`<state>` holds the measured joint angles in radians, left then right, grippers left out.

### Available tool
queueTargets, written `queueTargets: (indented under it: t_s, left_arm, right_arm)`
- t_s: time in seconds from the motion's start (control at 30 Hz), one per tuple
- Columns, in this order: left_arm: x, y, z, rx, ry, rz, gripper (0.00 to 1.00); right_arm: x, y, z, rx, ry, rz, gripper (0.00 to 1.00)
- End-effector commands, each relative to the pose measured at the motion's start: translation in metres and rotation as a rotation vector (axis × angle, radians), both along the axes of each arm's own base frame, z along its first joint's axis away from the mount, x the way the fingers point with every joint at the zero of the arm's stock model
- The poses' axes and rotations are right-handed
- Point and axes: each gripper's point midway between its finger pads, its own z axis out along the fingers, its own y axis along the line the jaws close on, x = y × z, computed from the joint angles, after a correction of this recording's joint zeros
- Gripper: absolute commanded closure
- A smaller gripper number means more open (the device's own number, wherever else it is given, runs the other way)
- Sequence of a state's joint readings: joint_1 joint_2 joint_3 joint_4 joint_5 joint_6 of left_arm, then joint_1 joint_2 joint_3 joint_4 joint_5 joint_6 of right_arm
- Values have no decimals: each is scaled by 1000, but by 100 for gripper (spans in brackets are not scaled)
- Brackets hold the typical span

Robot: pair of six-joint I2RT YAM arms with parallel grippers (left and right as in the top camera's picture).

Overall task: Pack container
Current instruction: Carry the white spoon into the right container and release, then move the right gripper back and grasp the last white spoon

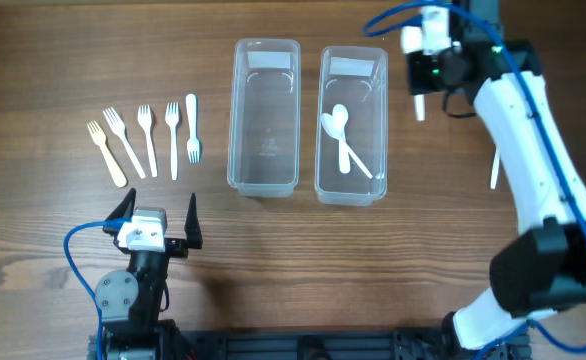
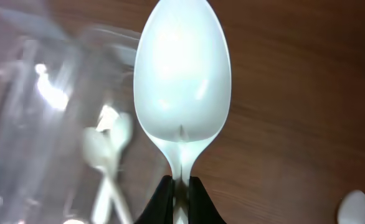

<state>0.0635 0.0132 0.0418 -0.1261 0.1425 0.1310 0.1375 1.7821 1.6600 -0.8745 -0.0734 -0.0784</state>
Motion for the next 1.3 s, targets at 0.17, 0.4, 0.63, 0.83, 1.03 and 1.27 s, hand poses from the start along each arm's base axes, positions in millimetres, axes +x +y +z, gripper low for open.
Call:
queueTargets:
  t_s: [0.17,0.4,0.63,0.83,1.03,1.27]
  left_arm:
    - [0,-1,-2,23,-4,-4,0]
    - [0,-1,-2,23,-3,-4,0]
    - [0,-1,-2,23,-4,-4,0]
    - [0,-1,-2,23,-4,-4,0]
    - [0,-1,-2,23,-4,-4,0]
    - [0,-1,-2,23,-4,-4,0]
  right_arm:
    - [-15,69,-5,50,18,116,96]
    - [-24,91,-44,33,105,162,91]
    - [-21,92,-48,23,105,163,49]
    - [-12,47,-22,-80,50,17,49]
    - [-16,-33,-14,-182,74,-166,49]
    - [-25,-103,-28,-182,143,-320,51]
